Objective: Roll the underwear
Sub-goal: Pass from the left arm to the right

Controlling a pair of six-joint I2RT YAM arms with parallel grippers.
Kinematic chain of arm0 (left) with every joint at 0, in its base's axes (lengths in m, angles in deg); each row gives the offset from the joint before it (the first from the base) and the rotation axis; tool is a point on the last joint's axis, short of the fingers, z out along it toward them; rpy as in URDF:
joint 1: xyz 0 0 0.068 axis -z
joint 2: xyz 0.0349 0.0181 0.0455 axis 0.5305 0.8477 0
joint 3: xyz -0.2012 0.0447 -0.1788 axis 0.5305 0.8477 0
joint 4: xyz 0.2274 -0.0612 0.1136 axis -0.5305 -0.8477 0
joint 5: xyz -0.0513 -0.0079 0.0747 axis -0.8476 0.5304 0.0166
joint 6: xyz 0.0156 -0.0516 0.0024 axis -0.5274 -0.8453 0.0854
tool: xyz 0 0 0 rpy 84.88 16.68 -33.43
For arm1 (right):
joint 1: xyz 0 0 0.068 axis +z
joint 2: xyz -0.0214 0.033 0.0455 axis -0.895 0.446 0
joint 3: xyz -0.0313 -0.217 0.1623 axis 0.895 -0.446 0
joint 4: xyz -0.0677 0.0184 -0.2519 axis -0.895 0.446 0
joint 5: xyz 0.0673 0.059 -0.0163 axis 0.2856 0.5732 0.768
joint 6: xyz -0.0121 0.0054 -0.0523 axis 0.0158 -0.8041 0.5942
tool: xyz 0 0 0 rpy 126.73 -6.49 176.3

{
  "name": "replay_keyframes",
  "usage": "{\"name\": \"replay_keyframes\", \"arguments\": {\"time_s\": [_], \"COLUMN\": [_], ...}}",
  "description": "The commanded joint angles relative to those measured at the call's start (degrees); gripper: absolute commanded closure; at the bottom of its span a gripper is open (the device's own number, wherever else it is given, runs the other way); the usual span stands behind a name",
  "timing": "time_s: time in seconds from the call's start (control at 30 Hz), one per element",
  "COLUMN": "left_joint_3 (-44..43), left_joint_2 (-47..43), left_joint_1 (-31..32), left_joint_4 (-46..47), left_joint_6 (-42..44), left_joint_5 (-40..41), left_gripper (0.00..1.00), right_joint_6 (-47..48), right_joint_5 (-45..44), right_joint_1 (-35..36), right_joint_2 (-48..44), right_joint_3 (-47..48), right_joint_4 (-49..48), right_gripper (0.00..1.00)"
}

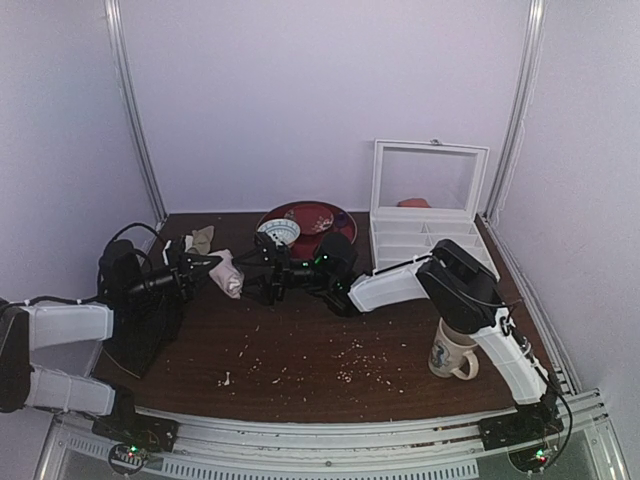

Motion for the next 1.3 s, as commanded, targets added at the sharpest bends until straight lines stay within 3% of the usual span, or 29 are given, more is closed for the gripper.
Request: {"name": "replay_keyframes", "arguments": {"time_s": [0.0, 0.27, 0.83, 1.27], "left_joint_3": [0.3, -1.4, -9.2, -9.7], "left_joint_2": [0.0, -1.9, -3.6, -2.3], "left_joint_1": [-0.4, -0.4, -0.3, -0.4], "left_joint_4": [1.5, -8.7, -31.9, -34.8], "left_joint_6": [2.0, 8.0, 21.7, 23.6], "left_joint_5": [-1.0, -0.8, -0.3, 0.3], "left_gripper": [1.0, 1.0, 1.0, 1.0], "right_joint_6": [-0.9, -0.1, 11.1, 12.3], "right_joint_5": [0.8, 2.0, 6.6, 8.7], "right_joint_1": [0.4, 0.4, 0.7, 1.9], "right_joint_2": [1.1, 0.2, -4.1, -4.5], "right_joint_3": [2.4, 2.0, -0.1, 2.6], "right_joint_4": [-1.5, -0.5, 12.4, 15.1], "right_gripper": [0.27, 0.31, 0.47, 0.48]}}
